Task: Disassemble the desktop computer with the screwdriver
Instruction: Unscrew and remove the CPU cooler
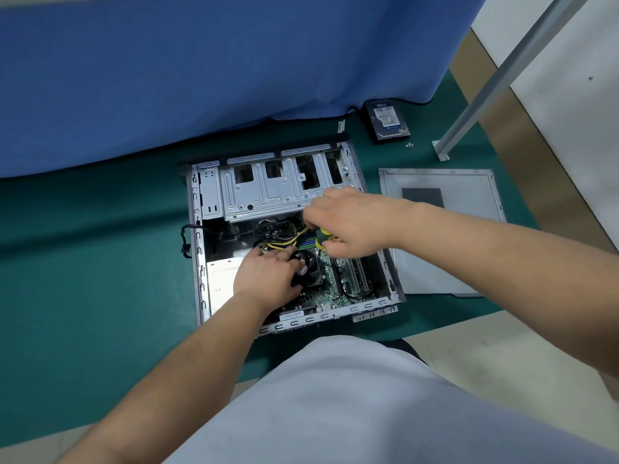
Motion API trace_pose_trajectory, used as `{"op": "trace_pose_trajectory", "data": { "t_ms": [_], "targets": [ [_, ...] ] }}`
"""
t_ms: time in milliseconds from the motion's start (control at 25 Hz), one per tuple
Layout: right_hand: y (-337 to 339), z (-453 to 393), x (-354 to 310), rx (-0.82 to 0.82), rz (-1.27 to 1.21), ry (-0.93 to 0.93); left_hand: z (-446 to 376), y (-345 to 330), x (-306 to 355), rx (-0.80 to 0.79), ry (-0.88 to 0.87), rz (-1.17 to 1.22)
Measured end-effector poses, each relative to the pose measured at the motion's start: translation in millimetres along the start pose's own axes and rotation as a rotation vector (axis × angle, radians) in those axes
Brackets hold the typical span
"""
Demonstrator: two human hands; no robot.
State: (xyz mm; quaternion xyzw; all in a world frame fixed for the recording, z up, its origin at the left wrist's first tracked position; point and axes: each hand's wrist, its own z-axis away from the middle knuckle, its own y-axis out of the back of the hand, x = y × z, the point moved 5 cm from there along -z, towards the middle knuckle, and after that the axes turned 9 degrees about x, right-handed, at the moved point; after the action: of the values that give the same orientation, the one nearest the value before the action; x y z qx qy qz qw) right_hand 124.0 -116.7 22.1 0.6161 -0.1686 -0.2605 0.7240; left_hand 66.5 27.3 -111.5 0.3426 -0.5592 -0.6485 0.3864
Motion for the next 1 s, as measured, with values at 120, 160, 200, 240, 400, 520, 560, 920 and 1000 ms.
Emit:
{"op": "trace_pose_trajectory", "data": {
  "t_ms": [120, 160, 200, 240, 400, 520, 560, 920, 1000],
  "targets": [
    [2.8, 0.5, 2.8, 0.145, 0.13, -0.317, 0.3, 0.7, -0.1, 0.008, 0.0, -0.002],
    [4.9, 0.3, 4.6, 0.17, 0.196, -0.432, 0.5, 0.8, 0.0, 0.01, -0.001, -0.002],
    [4.9, -0.6, 5.9, 0.172, 0.233, -0.483, 0.5, 0.7, 0.0, 0.011, -0.004, -0.002],
    [3.3, -3.2, 6.4, 0.173, 0.239, -0.454, 0.4, 0.6, -0.2, 0.011, -0.005, 0.0],
    [-0.6, -1.3, -2.9, 0.005, 0.024, 0.009, 0.7, 2.0, 0.1, 0.013, -0.003, 0.006],
    [3.1, -0.7, -0.2, 0.073, 0.044, -0.088, 0.6, 2.6, -0.3, 0.016, -0.004, 0.004],
    [4.0, -0.8, 3.7, 0.124, 0.105, -0.226, 0.9, 2.8, -0.2, 0.016, -0.006, 0.005],
    [0.2, 2.1, -1.0, 0.06, 0.039, -0.004, 0.5, 3.0, 0.3, 0.01, -0.011, -0.002],
    [2.3, 1.9, 6.0, 0.145, 0.115, -0.252, 0.4, 2.8, 0.5, 0.012, -0.01, 0.0]
  ]
}}
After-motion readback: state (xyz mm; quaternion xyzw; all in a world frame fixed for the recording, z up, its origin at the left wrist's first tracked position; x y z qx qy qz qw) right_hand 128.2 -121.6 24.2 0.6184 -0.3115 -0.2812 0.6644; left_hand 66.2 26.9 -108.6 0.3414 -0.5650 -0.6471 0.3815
